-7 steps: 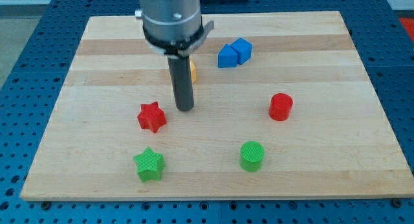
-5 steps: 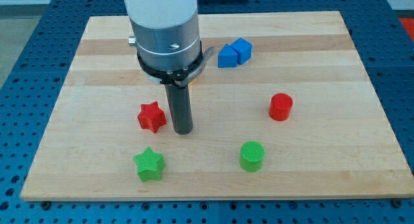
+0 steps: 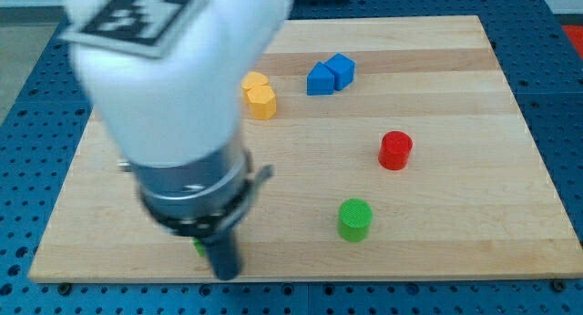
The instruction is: Push the red star towards the red circle
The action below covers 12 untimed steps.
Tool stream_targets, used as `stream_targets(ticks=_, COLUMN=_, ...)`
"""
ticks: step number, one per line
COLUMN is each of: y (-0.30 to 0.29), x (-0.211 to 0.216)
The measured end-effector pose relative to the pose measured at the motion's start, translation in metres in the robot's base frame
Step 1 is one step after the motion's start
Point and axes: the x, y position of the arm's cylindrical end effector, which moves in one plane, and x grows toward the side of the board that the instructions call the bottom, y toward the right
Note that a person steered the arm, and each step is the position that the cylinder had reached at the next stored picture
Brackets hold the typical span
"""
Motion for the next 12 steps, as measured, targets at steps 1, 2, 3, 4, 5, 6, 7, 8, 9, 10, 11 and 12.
stream_targets(ticks=1, y=-0.027, x=0.0)
stream_targets(ticks=2, y=-0.041, x=-0.003)
stream_targets(ticks=3, y=-0.05, x=-0.091)
stream_targets(ticks=4, y=-0.05, x=-0.094)
stream_targets(ticks=5, y=-0.051, x=-0.116)
stream_targets(ticks=6, y=-0.051, x=-0.116)
stream_targets(ticks=7, y=-0.026, x=-0.124)
stream_targets(ticks=8, y=0.017, x=-0.136)
stream_targets(ticks=9, y=0.053, x=-0.146)
stream_targets(ticks=10, y=0.082, x=-0.147)
stream_targets(ticks=11, y=0.103, x=-0.147)
stream_targets(ticks=12, y=0.114, x=-0.147)
